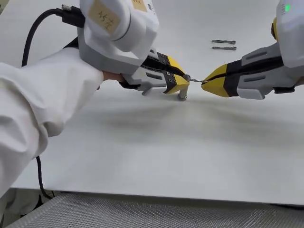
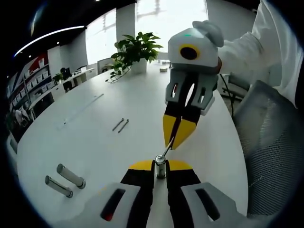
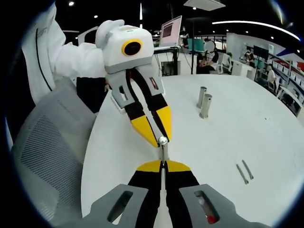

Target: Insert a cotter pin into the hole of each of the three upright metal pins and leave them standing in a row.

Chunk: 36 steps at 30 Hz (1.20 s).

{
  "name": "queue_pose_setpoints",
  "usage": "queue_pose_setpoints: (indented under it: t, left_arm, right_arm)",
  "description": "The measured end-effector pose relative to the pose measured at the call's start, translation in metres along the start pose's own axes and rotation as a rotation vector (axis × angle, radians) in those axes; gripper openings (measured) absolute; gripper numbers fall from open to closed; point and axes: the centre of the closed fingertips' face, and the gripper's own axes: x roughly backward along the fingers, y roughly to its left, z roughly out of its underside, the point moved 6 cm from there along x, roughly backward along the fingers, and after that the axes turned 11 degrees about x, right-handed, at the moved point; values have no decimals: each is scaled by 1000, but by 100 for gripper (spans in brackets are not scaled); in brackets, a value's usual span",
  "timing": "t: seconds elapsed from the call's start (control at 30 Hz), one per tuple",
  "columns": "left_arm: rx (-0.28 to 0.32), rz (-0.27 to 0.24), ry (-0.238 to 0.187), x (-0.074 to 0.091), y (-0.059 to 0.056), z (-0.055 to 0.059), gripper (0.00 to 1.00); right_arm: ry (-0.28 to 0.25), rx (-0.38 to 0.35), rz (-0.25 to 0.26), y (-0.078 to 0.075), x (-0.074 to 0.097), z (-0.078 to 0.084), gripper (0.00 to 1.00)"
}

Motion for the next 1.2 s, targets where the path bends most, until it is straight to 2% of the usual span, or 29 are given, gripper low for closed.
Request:
queue_pose_setpoints:
  t: [0.2,0.63,0.77,0.9,1.07,1.2]
  left_arm:
    - [0,-3,4,1,1,0,6]
    - [-28,9,22,2,-1,0,6]
    - [-20,7,23,3,-2,-1,6]
    - [-19,4,28,3,-3,0,6]
    - [-21,1,30,3,-1,1,6]
    - [-26,-1,31,3,-2,1,6]
  right_arm:
    - [17,39,5,3,-7,-7,0]
    - [41,130,-31,-5,-20,-8,0]
    - [34,112,-37,-5,-18,-6,0]
    - [34,107,-38,-2,-14,-4,5]
    - [48,88,-13,-3,-5,3,3]
    - [21,45,11,-5,0,1,1]
